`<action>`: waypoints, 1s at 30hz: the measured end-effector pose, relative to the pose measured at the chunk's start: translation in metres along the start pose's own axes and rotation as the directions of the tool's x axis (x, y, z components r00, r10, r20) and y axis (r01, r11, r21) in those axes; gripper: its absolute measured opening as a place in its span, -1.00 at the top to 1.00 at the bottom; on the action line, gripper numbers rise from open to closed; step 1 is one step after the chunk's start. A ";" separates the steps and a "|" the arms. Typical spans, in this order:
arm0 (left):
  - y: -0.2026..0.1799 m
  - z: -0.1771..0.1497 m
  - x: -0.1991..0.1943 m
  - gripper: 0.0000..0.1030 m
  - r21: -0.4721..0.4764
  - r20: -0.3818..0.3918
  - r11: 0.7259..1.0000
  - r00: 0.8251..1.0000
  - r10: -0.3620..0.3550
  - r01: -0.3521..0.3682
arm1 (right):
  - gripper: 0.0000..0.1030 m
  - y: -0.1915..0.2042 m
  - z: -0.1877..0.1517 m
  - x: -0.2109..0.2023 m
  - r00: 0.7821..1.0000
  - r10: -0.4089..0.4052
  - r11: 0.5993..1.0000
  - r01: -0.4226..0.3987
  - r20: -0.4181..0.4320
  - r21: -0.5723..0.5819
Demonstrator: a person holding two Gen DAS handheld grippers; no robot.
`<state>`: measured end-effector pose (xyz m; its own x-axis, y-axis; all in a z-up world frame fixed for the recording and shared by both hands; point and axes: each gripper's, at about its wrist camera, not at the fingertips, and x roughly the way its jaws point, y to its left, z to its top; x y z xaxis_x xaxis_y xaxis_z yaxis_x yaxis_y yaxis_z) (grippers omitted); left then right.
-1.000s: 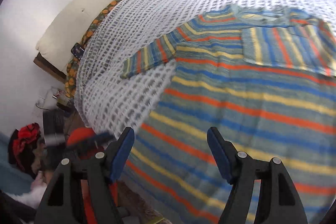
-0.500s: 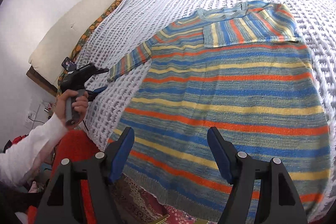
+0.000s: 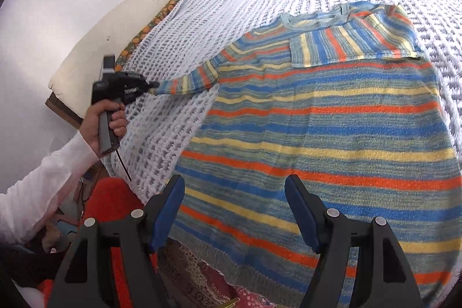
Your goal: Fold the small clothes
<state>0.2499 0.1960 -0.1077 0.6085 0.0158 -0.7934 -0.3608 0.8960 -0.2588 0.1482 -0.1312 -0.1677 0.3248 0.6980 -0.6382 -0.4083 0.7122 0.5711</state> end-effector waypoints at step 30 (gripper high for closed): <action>-0.087 -0.220 -0.012 -0.53 0.346 -0.297 0.923 0.953 -0.061 0.167 | -0.39 -0.080 0.010 -0.064 0.966 -0.147 0.963 0.091 0.215 0.252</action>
<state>0.1183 0.0201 -0.1964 0.3919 -0.1714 -0.9039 0.0132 0.9834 -0.1808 0.1686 -0.2325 -0.1670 0.5569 0.5852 -0.5894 -0.1490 0.7684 0.6223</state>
